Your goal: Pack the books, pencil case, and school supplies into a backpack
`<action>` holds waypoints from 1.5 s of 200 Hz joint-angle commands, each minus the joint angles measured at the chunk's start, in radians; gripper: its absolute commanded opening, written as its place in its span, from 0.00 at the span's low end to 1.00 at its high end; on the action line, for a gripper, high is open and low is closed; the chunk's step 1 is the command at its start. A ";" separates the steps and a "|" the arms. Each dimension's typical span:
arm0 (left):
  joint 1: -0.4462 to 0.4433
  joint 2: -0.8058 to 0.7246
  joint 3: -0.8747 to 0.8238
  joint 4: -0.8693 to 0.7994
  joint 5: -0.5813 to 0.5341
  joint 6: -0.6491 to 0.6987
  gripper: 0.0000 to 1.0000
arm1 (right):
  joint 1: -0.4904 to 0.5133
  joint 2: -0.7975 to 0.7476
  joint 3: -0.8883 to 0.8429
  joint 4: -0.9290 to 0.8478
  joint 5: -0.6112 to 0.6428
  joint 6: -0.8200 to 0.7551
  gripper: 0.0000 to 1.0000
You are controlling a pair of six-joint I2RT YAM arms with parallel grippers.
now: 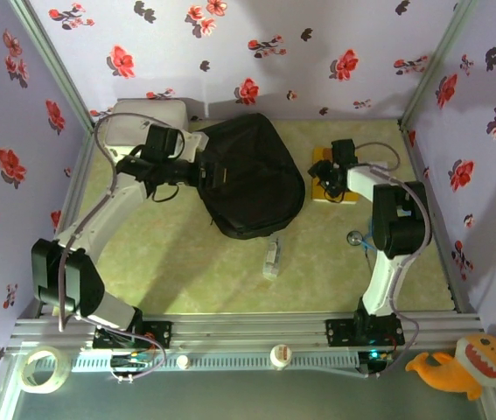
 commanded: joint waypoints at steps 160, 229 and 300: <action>-0.313 0.125 0.065 0.100 -0.135 -0.259 0.98 | 0.050 -0.599 -0.308 -0.404 0.185 -0.145 0.69; -0.534 0.332 0.173 0.135 -0.329 -0.385 0.96 | -0.071 -0.389 -0.259 -0.466 0.182 -0.361 0.62; -0.619 0.551 0.343 0.040 -0.335 -0.383 0.76 | -0.073 -0.350 -0.343 -0.430 0.102 -0.332 0.49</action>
